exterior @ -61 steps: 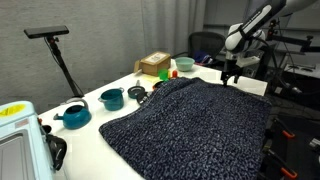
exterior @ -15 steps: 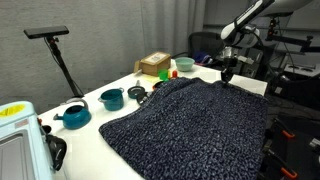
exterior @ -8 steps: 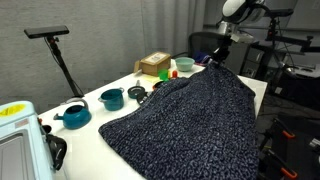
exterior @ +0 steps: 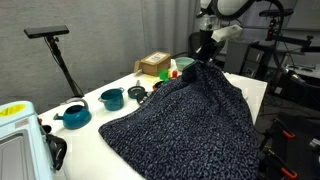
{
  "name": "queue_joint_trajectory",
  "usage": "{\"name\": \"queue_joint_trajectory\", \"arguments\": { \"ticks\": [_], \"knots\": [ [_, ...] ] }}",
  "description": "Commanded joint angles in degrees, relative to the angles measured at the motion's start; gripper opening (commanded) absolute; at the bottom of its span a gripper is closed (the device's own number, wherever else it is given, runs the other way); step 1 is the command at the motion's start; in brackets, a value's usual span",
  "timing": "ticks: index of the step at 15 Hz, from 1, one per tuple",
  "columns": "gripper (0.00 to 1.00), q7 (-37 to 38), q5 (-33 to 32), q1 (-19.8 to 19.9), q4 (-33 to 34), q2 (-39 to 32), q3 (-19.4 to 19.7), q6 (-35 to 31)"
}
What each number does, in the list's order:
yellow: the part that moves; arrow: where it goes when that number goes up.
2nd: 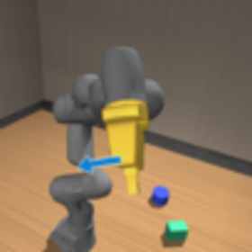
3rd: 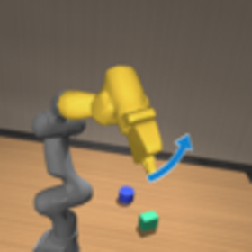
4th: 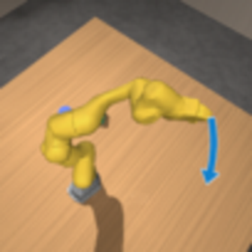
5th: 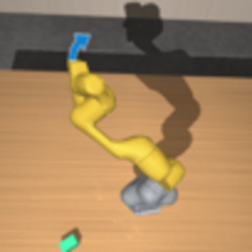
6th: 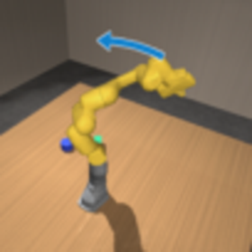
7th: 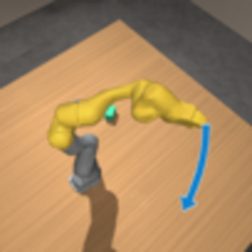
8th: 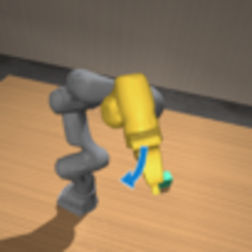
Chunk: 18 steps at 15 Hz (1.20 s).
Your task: Pull back the blanket
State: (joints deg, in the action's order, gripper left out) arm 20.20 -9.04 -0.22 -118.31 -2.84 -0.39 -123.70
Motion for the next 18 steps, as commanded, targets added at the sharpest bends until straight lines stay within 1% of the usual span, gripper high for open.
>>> {"name": "queue_joint_trajectory", "arguments": {
  "ticks": [1, 4, 7, 10, 14, 16, 18],
  "knots": [
    [0.02, 6.95, -4.31, -4.50, -0.08, 3.01, -3.54, 3.17],
    [0.02, 12.10, -7.14, -8.48, 0.39, 1.84, -7.76, 3.93],
    [0.02, 16.12, -8.63, -12.17, 1.23, -0.23, -11.40, 5.14],
    [0.02, 19.62, -10.45, -15.57, 2.60, -3.20, -14.04, 5.22],
    [0.02, 23.81, -12.42, -19.64, 4.98, -8.66, -15.54, 4.26],
    [0.02, 24.68, -10.54, -20.56, 5.22, -10.43, -15.33, 0.43],
    [0.02, 24.34, -7.09, -20.93, 5.65, -12.39, -15.30, -2.90]
  ]
}}
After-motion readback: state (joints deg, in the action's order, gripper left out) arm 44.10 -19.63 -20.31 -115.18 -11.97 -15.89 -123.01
